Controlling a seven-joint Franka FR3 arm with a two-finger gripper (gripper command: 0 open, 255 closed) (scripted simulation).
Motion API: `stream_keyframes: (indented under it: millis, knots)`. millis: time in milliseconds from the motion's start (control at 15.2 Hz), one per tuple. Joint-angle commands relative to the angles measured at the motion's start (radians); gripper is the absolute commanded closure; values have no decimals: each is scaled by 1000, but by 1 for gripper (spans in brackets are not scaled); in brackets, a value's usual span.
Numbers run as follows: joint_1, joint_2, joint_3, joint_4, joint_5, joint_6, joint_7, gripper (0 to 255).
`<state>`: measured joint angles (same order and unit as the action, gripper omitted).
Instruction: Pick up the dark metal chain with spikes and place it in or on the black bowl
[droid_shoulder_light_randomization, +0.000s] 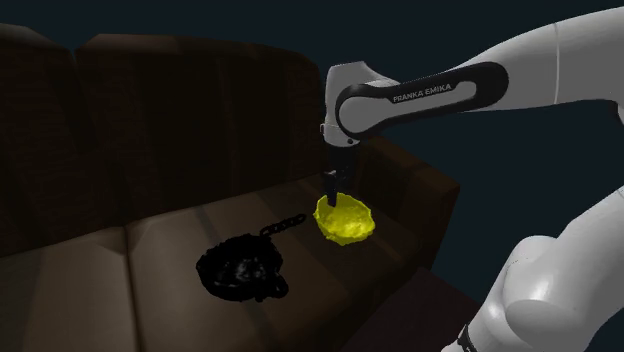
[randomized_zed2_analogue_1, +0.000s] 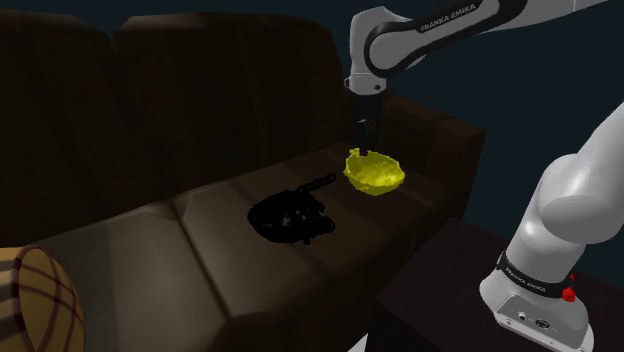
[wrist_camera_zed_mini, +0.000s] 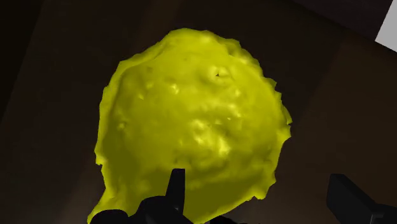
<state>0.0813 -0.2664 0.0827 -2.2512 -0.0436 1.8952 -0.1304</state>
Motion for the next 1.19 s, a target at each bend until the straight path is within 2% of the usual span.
stream_keyframes:
  millis: [0,726,1122]
  knots:
    - [8,72,5,28,-15,47,-37,0]
    - [58,452,53,282,-117,181,-176,0]
    - [55,484,47,240,-128,255,-168,0]
